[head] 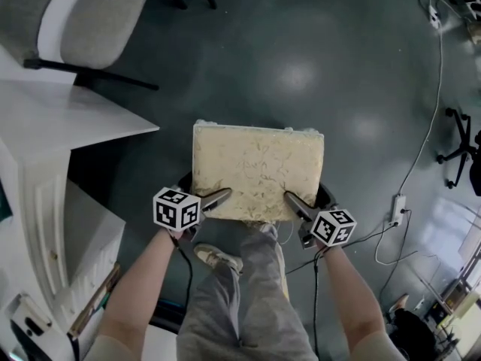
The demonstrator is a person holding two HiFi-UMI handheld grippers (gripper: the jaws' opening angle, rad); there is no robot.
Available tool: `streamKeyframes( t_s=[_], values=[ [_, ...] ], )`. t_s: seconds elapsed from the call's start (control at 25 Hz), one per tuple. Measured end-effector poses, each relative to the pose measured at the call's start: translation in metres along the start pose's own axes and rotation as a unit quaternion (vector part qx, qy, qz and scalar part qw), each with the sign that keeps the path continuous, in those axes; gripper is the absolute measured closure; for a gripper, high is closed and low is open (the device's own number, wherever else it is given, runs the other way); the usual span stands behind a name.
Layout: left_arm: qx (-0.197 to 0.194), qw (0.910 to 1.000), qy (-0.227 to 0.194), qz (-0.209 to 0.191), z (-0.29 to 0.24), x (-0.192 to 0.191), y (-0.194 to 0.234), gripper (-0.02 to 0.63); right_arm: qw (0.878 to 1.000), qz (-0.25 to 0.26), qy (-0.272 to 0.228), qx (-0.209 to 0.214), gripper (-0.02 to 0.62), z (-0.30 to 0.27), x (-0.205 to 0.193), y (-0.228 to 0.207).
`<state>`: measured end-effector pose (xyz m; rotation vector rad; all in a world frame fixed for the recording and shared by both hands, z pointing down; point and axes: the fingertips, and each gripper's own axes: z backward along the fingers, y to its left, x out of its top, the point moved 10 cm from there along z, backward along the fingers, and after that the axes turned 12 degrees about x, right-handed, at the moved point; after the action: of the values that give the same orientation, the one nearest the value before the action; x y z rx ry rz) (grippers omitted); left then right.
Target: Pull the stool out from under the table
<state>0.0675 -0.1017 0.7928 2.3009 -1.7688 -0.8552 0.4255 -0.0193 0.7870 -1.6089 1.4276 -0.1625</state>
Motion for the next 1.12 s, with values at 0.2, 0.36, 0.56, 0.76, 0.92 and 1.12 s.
streamKeyframes(
  t_s=[0.2, 0.36, 0.56, 0.76, 0.92, 1.12],
  values=[
    [0.012, 0.9994, -0.009, 0.033, 0.005, -0.001, 0.0, 0.075, 0.999, 0.0, 0.028, -0.015, 0.071, 0.001, 0.007, 0.001],
    [0.04, 0.9934, -0.026, 0.104, 0.028, -0.016, 0.008, 0.077, 0.997, -0.008, 0.047, -0.065, 0.072, 0.005, 0.024, 0.025],
    [0.058, 0.9926, -0.022, 0.104, 0.056, -0.034, 0.011, 0.078, 0.996, 0.029, 0.033, -0.084, 0.074, 0.009, 0.051, 0.059],
    [0.051, 0.9929, -0.022, 0.105, 0.084, -0.035, 0.011, 0.08, 0.997, 0.017, 0.004, -0.081, 0.307, 0.004, 0.072, 0.104],
    [0.042, 0.9924, -0.044, 0.107, 0.109, -0.024, 0.008, 0.086, 0.997, 0.053, -0.008, -0.053, 0.423, -0.003, 0.098, 0.153],
    [0.046, 0.9871, -0.094, 0.121, 0.158, -0.005, 0.005, 0.129, 0.993, 0.119, -0.005, -0.011, 0.54, -0.003, 0.125, 0.228]
  ],
)
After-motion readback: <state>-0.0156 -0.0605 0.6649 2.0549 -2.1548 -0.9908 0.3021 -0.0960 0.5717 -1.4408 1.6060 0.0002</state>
